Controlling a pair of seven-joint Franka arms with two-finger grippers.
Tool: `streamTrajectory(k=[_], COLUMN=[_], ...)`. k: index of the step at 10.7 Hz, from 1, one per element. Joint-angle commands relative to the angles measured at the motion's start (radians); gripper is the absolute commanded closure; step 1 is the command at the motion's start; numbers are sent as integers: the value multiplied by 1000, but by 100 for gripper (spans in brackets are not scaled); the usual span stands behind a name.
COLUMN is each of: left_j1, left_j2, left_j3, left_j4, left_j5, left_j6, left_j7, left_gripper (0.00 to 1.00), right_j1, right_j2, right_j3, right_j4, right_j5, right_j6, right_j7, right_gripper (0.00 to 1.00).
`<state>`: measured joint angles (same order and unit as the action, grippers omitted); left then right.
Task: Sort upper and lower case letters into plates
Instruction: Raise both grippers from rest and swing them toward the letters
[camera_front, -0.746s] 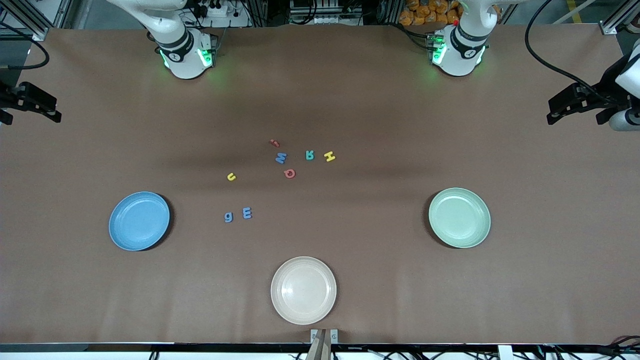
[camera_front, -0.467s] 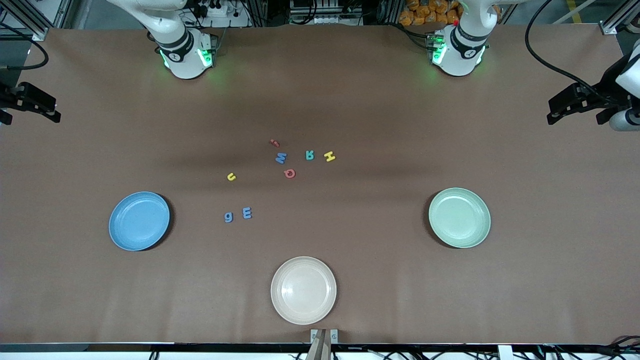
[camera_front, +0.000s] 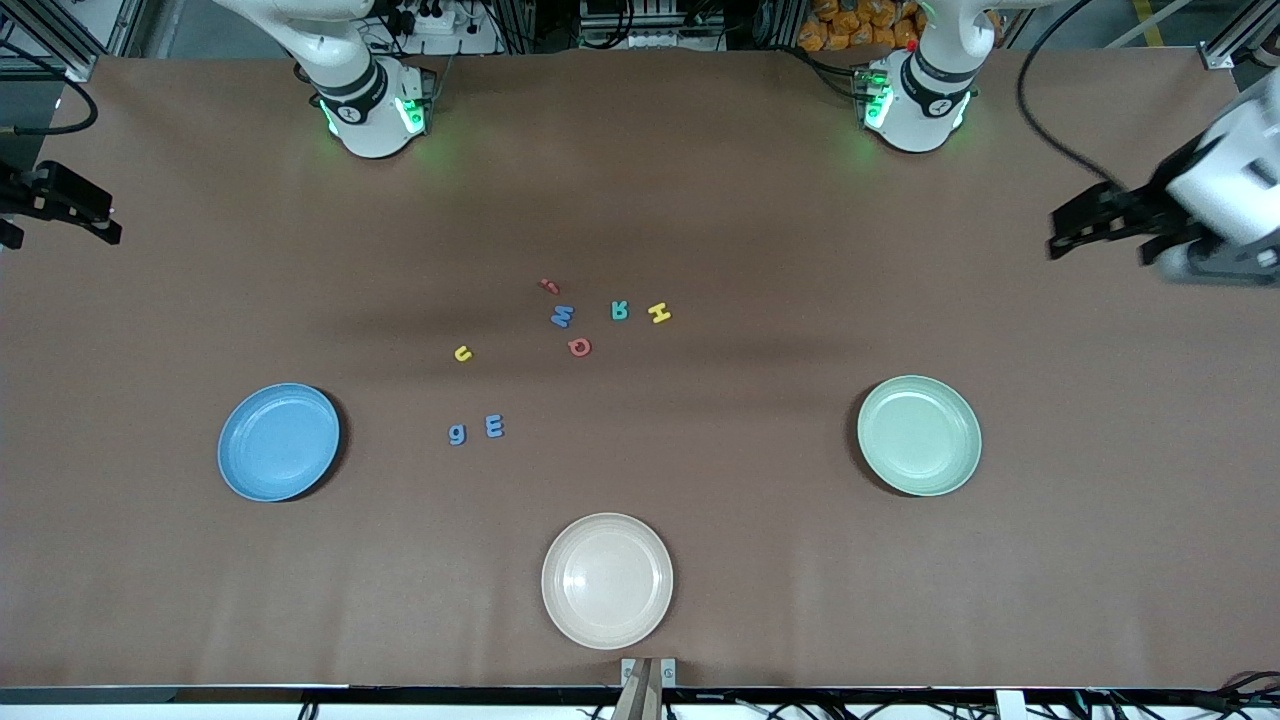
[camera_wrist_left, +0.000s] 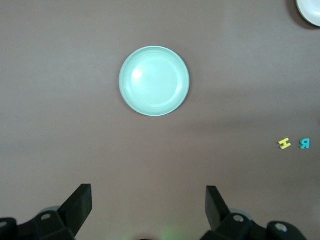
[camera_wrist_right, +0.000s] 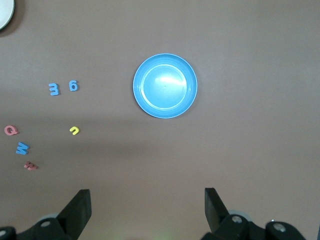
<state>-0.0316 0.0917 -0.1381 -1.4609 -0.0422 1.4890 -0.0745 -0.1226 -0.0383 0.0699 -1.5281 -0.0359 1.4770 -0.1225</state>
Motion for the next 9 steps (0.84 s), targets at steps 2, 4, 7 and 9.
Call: streamTrajectory(k=[2,4,7,9], left_j1=[-105,-184,-278,-332], left_j2=[100,91,98,143], left_j3=[-41,-63,-101,-155], left_j4=[-34,-158,-330,-421], left_j5=[-21,-21,-18,-9], left_j6=[98,222,445,572], left_j7=[-60,-134,-102,-62], left_gripper=[0,0,0,0], right_j1=[14,46,131,205], right_j2=[20,79,228,297], right_j3=[8,8,8,7], right_j4=[-18,-18,-49,-113], right_j5=[14,13,13,8], right_j6=[17,67,196,325], right_j7=[-5,-5,82,200], right_gripper=[0,0,0,0])
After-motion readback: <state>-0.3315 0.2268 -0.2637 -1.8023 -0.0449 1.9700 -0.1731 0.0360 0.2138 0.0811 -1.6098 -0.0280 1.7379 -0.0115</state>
